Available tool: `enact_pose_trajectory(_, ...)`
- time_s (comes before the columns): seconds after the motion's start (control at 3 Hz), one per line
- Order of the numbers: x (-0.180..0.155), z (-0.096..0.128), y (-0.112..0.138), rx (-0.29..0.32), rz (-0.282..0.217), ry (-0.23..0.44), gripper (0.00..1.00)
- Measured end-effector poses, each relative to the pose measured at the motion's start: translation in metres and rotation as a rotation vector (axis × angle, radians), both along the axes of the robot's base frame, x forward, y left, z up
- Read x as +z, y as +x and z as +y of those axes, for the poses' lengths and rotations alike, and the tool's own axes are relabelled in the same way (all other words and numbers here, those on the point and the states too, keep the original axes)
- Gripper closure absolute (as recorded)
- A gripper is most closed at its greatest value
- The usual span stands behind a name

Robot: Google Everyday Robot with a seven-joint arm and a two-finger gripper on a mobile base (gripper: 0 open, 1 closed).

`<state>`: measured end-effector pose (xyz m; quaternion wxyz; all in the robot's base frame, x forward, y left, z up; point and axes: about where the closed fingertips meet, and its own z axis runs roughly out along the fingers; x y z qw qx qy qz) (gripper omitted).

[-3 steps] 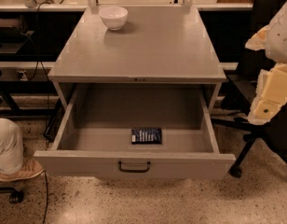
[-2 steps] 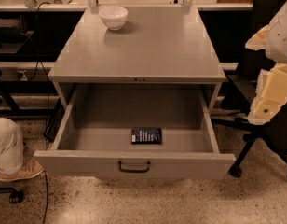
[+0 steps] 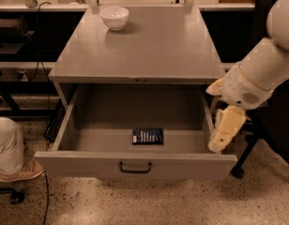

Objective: Pick rxbar blueberry from top drawer and place on counter

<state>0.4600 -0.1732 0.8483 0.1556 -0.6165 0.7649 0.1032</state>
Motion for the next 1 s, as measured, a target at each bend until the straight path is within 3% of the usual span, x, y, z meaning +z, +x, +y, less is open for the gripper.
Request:
enact_pose_trajectory(0.33,-0.042,0.022,0.012,0.028,0.024,0.078,0.0)
enact_pose_trajectory(0.67,-0.083,0.052,0.04,0.041,0.04,0.158,0.0)
enact_pose_trajectory(1.0,-0.083,0.052,0.04,0.041,0.04,0.158,0.0)
